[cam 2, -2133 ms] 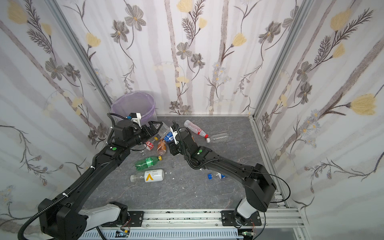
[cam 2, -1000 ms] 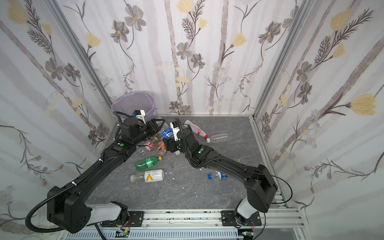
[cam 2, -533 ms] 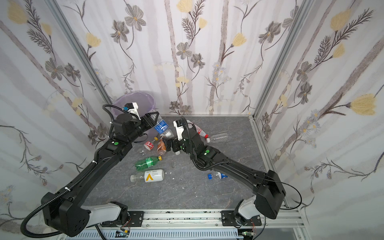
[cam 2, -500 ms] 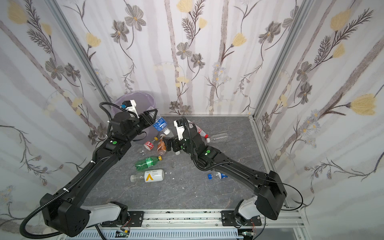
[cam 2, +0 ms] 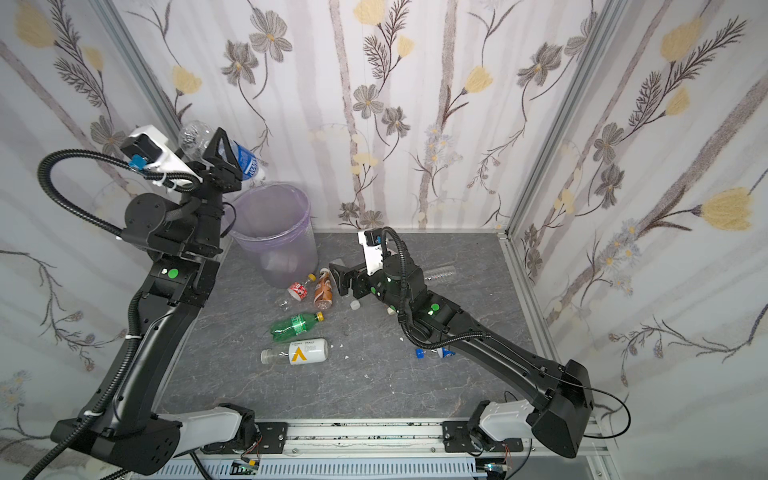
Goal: Throw the plastic bottles in the bin
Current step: 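Carry the Pocari bottle over the bin with the left gripper and release, then reach the right gripper to the frosted rectangular bottle while the left arm returns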
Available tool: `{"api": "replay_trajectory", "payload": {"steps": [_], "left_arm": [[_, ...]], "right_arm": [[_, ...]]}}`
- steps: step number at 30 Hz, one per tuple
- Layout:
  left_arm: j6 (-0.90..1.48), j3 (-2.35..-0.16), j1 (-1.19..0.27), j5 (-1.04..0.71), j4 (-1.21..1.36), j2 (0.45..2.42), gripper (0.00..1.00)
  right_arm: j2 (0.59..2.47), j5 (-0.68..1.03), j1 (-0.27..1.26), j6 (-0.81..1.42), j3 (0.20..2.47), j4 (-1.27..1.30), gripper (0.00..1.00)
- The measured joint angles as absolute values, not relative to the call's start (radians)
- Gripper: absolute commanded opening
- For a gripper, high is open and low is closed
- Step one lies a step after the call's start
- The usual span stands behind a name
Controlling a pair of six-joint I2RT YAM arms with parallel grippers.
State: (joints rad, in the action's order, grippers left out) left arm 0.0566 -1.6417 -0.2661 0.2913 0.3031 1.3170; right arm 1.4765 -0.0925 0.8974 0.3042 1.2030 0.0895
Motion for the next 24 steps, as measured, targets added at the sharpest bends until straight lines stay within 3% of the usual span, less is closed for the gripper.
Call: {"api": "replay_trajectory", "payload": {"steps": [3, 5, 6, 13, 24], "left_arm": [[0.052, -1.691, -0.206, 0.295, 0.301, 1.443, 0.70], [0.060, -1.729, -0.189, 0.293, 0.239, 1.546, 0.95], [0.069, -1.734, -0.187, 0.289, 0.193, 1.576, 1.00], [0.180, -1.791, -0.186, 0.231, -0.032, 1.646, 1.00], [0.395, -1.617, -0.258, 0.043, -0.060, 1.383, 1.00]], "right_arm": [[1.480, -0.093, 0.900, 0.304, 1.212, 0.093, 1.00], [1.480, -0.093, 0.902, 0.304, 1.212, 0.094, 1.00], [1.479, -0.093, 0.904, 0.305, 1.211, 0.094, 1.00], [1.449, -0.097, 0.910, 0.306, 1.155, 0.102, 1.00], [1.468, -0.104, 0.910, 0.327, 1.105, 0.131, 1.00]]}}
